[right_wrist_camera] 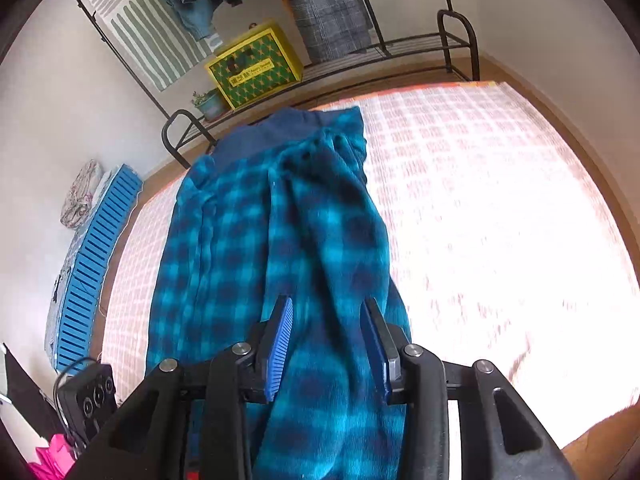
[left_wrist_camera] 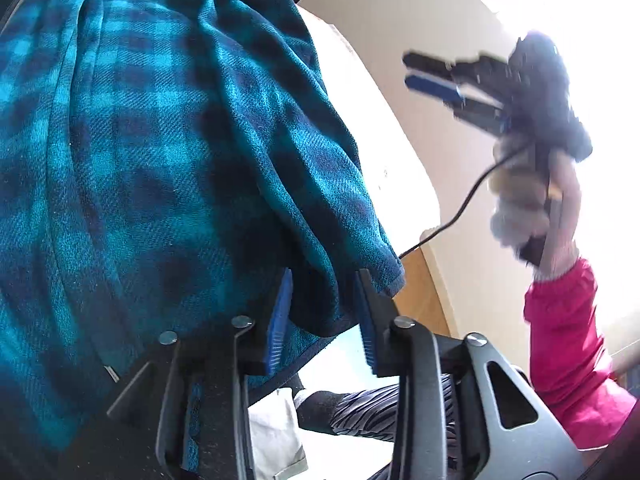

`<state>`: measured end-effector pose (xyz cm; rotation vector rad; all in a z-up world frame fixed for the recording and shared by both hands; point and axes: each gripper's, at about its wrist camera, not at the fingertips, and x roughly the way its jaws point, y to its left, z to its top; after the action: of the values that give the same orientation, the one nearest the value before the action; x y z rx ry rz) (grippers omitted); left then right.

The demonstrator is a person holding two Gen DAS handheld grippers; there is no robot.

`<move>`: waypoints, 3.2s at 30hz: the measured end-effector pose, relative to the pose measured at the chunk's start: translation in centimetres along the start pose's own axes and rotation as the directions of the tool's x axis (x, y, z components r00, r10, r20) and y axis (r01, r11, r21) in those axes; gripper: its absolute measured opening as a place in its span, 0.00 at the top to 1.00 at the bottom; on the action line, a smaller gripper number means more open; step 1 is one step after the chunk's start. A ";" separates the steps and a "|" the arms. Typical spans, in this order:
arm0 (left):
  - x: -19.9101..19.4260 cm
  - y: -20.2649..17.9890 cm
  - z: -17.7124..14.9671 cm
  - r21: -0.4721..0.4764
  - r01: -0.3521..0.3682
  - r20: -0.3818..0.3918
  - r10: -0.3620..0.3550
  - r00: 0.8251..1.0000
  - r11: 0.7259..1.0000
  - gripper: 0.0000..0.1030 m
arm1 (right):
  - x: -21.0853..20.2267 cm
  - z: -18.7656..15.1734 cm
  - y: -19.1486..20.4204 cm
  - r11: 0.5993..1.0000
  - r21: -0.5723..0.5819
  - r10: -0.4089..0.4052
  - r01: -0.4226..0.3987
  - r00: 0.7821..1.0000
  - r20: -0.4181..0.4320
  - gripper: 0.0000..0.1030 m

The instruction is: Fold large clothes

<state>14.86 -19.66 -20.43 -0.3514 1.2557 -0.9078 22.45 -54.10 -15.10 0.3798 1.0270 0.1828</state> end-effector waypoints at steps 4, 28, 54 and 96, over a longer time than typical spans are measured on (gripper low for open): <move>-0.1 0.7 0.5 -0.048 -0.042 0.033 0.044 0.998 0.998 0.58 | 1.3 -5.4 -2.3 0.995 0.086 0.054 -0.048 0.996 -0.076 0.59; 4.6 1.8 1.7 -0.132 -0.101 0.001 0.102 0.995 0.986 0.99 | 6.4 -12.8 -2.2 0.971 0.155 0.211 -0.184 0.961 -0.178 0.49; 10.5 -4.9 -0.3 0.007 -0.123 -0.044 0.123 0.991 0.992 0.99 | 2.9 -13.1 -5.6 0.997 0.061 0.051 -0.041 0.983 -0.175 0.92; 13.4 -9.2 -0.3 0.126 -0.042 -0.079 0.052 0.996 0.991 0.92 | 6.4 0.4 -8.5 0.983 0.142 0.116 -0.119 0.993 0.028 0.64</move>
<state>11.38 -35.30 -23.12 -0.1871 1.2705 -0.9623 25.85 -59.90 -23.36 0.5728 1.0023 0.2114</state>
